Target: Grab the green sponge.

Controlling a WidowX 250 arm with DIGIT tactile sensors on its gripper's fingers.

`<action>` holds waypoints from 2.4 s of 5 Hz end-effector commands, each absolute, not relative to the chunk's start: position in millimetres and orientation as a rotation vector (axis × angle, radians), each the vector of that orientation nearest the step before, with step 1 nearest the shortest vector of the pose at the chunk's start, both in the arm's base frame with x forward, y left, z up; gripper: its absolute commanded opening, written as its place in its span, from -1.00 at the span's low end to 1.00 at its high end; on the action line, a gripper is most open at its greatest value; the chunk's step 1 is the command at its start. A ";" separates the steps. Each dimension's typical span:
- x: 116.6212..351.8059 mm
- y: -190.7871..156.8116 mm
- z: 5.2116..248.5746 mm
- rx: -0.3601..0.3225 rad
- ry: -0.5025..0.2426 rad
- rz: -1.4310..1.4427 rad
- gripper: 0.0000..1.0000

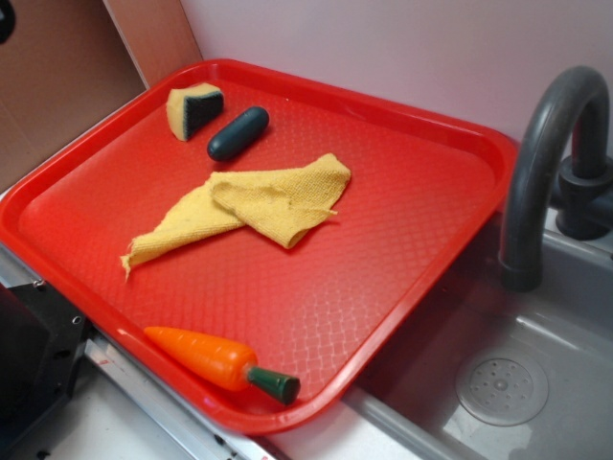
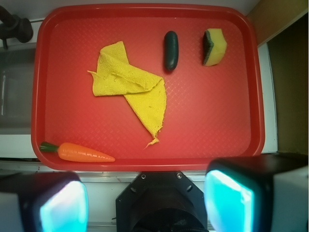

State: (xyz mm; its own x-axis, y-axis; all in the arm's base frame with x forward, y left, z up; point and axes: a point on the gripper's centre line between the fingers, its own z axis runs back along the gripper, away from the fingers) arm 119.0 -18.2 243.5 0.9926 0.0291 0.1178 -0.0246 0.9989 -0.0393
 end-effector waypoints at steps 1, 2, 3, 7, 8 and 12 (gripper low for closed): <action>119.0 -18.2 243.5 -0.038 -0.119 0.027 1.00; 156.6 13.2 230.6 -0.056 -0.231 0.274 1.00; 184.1 41.2 213.5 0.062 -0.301 0.372 1.00; 274.1 120.0 136.9 0.182 -0.395 0.177 1.00; 288.1 132.8 113.9 0.151 -0.355 0.163 1.00; 293.2 113.4 60.3 0.042 -0.228 0.027 0.71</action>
State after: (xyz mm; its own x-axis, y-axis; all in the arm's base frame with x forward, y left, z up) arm 285.8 114.2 43.7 0.9823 0.0418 0.1825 -0.0463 0.9987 0.0201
